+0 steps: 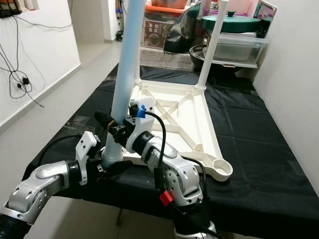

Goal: Building children table

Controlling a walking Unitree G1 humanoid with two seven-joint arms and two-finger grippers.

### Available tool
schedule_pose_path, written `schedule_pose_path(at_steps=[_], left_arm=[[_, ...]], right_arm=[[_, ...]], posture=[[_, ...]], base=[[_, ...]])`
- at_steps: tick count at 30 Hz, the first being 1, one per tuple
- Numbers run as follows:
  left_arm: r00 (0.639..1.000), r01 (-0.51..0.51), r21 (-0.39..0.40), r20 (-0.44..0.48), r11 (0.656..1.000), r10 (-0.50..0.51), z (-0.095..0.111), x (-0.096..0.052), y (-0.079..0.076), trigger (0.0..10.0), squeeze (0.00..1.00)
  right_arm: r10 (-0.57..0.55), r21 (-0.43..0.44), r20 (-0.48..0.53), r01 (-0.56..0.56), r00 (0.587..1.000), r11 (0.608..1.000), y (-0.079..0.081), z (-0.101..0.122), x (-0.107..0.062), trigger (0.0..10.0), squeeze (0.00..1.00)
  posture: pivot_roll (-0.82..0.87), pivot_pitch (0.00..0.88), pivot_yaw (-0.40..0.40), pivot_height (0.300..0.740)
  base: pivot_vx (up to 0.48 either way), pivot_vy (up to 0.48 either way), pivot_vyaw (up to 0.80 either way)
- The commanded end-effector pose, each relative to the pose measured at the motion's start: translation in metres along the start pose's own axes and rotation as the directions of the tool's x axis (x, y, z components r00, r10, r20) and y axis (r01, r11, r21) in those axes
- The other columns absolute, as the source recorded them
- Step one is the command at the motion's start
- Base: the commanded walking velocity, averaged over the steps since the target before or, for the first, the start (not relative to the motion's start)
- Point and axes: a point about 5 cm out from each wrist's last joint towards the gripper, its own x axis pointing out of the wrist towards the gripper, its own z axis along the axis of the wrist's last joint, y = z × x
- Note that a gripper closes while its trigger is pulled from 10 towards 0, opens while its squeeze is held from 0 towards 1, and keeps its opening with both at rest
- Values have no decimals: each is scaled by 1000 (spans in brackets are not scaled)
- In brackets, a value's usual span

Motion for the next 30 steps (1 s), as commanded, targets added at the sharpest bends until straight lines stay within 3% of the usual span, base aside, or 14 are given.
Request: schedule_pose_path(at_steps=[1, 7, 8, 21, 22, 25, 26, 27, 29, 30], left_arm=[[999, 33, 55, -39, 998, -30, -5, 0, -5, 10000, 0], [997, 46, 86, -68, 995, -41, -9, -6, -5, 10000, 0], [997, 46, 88, -70, 995, -40, -10, -6, -4, 10000, 0], [998, 24, 134, -68, 991, -15, -12, -3, -1, 10000, 0], [999, -14, 143, -39, 990, 20, -9, -2, 4, 10000, 1000], [999, -48, 142, -9, 989, 50, -5, -2, 8, 10000, 1000], [999, -54, 140, 9, 989, 53, -2, -3, 8, 10000, 1000], [999, -54, 140, 9, 989, 53, -2, -3, 8, 10000, 1000], [998, -55, 134, 40, 989, 50, 3, -6, 5, 10000, 1000], [998, -55, 134, 40, 989, 50, 3, -6, 5, 10000, 1000]], right_arm=[[-5, 29, -19, 6, 1000, 1000, -2, -2, 1, 10000, 0], [7, 89, 21, -9, 1000, 996, 0, 2, 6, 10000, 0], [20, 95, 28, -23, 999, 995, 2, 3, 6, 118, 0], [3, 169, 22, -6, 1000, 986, 1, -5, 3, 0, 0], [-13, 171, 30, 8, 999, 985, -1, -4, 3, 0, 0], [-42, 158, 42, 35, 998, 987, -7, -2, 2, 0, 0], [-105, 120, 61, 97, 993, 988, -19, 3, 1, 0, 0], [-105, 120, 61, 97, 993, 988, -19, 3, 1, 0, 0], [-231, 109, 108, 220, 967, 969, -44, 17, -5, 0, 0], [-231, 109, 108, 220, 967, 969, -44, 17, -5, 0, 0]], posture=[[48, 0, -66, 740], [51, 0, -66, 740], [51, 0, -65, 740], [47, 0, -57, 740], [47, 0, -57, 740], [49, 0, -58, 740], [53, 0, -60, 740], [53, 0, -60, 740], [53, 0, -60, 740], [53, 0, -60, 740]], base=[[0, 0, 0], [0, 0, 0], [0, 0, 0], [0, 0, 0], [0, 0, 0], [0, 0, 0], [0, 0, 0], [0, 0, 0], [0, 0, 0], [0, 0, 0]])
